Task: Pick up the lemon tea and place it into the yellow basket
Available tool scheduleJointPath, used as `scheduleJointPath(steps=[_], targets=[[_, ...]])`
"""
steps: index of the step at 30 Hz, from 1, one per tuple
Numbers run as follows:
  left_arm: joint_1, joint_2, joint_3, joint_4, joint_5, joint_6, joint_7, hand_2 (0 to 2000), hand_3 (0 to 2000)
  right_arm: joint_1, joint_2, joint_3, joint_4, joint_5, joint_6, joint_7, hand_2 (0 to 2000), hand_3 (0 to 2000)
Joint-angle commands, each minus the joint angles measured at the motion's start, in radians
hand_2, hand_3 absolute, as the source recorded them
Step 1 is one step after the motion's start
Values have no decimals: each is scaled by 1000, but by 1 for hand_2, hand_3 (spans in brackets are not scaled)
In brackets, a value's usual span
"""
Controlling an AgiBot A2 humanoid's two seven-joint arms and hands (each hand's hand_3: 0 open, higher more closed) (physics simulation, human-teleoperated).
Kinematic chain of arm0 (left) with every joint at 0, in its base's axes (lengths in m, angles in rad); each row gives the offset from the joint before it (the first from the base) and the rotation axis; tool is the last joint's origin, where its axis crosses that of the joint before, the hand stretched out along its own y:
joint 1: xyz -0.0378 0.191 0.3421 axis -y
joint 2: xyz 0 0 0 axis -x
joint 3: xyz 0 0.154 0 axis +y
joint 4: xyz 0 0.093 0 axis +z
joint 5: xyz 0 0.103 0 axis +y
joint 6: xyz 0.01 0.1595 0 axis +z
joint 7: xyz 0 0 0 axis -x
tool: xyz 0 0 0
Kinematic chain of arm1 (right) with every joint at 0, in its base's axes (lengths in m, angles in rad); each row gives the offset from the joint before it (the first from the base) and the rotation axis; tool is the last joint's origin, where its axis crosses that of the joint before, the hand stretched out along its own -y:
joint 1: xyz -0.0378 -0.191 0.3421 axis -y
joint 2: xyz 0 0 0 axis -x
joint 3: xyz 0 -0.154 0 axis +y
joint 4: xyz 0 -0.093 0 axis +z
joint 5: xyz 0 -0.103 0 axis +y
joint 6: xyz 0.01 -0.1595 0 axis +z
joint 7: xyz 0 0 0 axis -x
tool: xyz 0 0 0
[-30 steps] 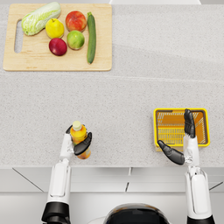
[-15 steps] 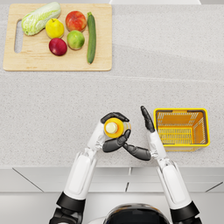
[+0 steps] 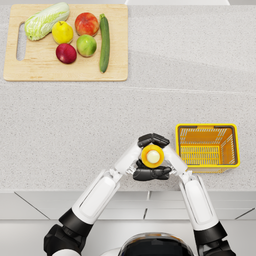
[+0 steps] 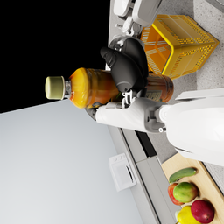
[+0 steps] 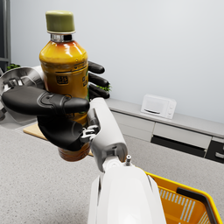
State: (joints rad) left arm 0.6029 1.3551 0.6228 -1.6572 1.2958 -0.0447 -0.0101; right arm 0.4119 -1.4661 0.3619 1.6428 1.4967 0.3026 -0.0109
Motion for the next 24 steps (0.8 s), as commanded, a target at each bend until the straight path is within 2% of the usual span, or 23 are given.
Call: scheduleJointPath(steps=[1, 2, 3, 5, 7, 10, 12, 14, 16, 18, 21, 22, 23, 24], targets=[[-19, -23, -43, -72, -1, -3, 1, 0, 367, 70, -46, -7, 29, -1, 12, 0, 2000, 2000], [-40, -46, -101, -108, -2, 7, 3, 0, 40, 82, -63, -55, 33, -2, -19, 2, 2000, 2000], [-74, -73, -169, -145, -3, 17, 5, 0, 0, 106, -78, -103, 39, -2, -56, 7, 2000, 2000], [-153, -117, -329, -199, -4, 31, 7, 0, 0, 133, -83, -194, 58, -3, -84, 9, 2000, 2000], [-230, -136, -461, -234, -5, 37, 9, 0, 0, 122, -73, -276, 68, -4, -100, 16, 2000, 2000], [-283, -127, -582, -216, -5, 42, 10, 0, 0, 91, -68, -372, 49, -5, -103, 16, 2000, 2000], [-287, -121, -608, -192, -6, 43, 10, 0, 0, 62, -70, -433, -1, -5, -110, 16, 2000, 2000], [-286, -118, -610, -166, -6, 44, 10, 0, 0, 37, -73, -466, -21, -5, -112, -137, 2000, 2000], [-282, -113, -603, -149, -6, 44, 10, 0, 0, 15, -74, -496, -36, -5, -90, -235, 2000, 2000], [-286, -109, -607, -140, -6, 45, 10, 0, 0, -9, -77, -534, -44, -5, -80, -285, 2000, 2000], [-288, -103, -606, -125, -6, 45, 10, 0, 0, -43, -83, -585, -56, -5, -64, -317, 2000, 2000], [-286, -101, -602, -120, -6, 45, 10, 0, 0, -47, -82, -584, -60, -5, -44, -321, 639, 1673], [-286, -99, -604, -120, -6, 45, 10, 0, 0, -49, -82, -585, -44, -6, -72, -326, 0, 1347], [-280, -95, -601, -117, -6, 45, 10, 0, 0, -38, -78, -574, -36, -6, -96, -330, 0, 1020]])
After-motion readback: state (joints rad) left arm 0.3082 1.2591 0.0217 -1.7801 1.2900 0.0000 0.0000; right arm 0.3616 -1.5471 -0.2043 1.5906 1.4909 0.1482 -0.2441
